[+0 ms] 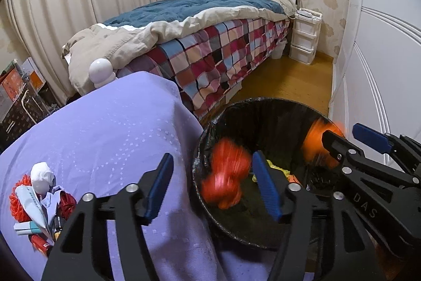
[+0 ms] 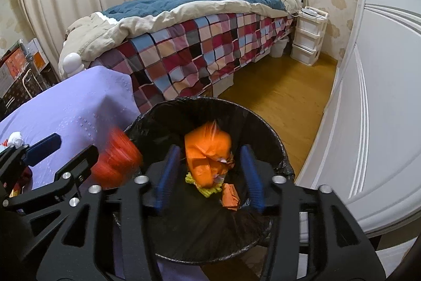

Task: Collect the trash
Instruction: 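Open both tools to drop the red and orange bags into the bin, then move both tools back over the remaining trash on the table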

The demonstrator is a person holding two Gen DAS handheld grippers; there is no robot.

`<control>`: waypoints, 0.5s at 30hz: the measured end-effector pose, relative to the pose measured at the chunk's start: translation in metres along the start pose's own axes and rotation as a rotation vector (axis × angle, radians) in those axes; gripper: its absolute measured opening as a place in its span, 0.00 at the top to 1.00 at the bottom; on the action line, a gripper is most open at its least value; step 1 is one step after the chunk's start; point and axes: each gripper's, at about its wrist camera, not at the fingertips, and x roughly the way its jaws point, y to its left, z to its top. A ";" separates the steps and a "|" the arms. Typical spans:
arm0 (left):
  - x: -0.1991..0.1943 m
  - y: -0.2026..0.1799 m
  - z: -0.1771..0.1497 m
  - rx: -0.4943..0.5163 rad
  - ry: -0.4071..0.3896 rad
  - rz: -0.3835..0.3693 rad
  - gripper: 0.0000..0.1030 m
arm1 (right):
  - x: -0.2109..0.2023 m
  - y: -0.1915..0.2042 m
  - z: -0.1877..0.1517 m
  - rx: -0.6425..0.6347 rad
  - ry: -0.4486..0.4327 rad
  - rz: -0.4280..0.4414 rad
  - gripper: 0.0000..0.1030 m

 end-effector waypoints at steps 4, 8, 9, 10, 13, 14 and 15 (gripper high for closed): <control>-0.002 0.004 0.001 -0.014 -0.003 0.005 0.31 | -0.001 -0.002 0.000 0.007 -0.002 -0.012 0.52; -0.009 0.012 0.001 -0.032 -0.007 0.012 0.30 | -0.006 -0.001 -0.001 0.006 -0.008 -0.016 0.51; -0.012 0.015 0.000 -0.036 -0.012 0.017 0.30 | -0.007 0.000 -0.001 0.005 -0.009 -0.016 0.51; -0.015 0.017 -0.001 -0.037 -0.016 0.023 0.30 | -0.009 0.002 -0.002 0.004 -0.009 -0.014 0.50; -0.023 0.024 -0.005 -0.041 -0.023 0.036 0.30 | -0.015 0.007 -0.004 0.003 -0.013 -0.006 0.50; -0.026 0.027 -0.007 -0.044 -0.022 0.038 0.30 | -0.018 0.010 -0.005 0.001 -0.016 -0.001 0.49; -0.029 0.030 -0.009 -0.048 -0.020 0.042 0.30 | -0.020 0.012 -0.006 -0.002 -0.016 0.002 0.49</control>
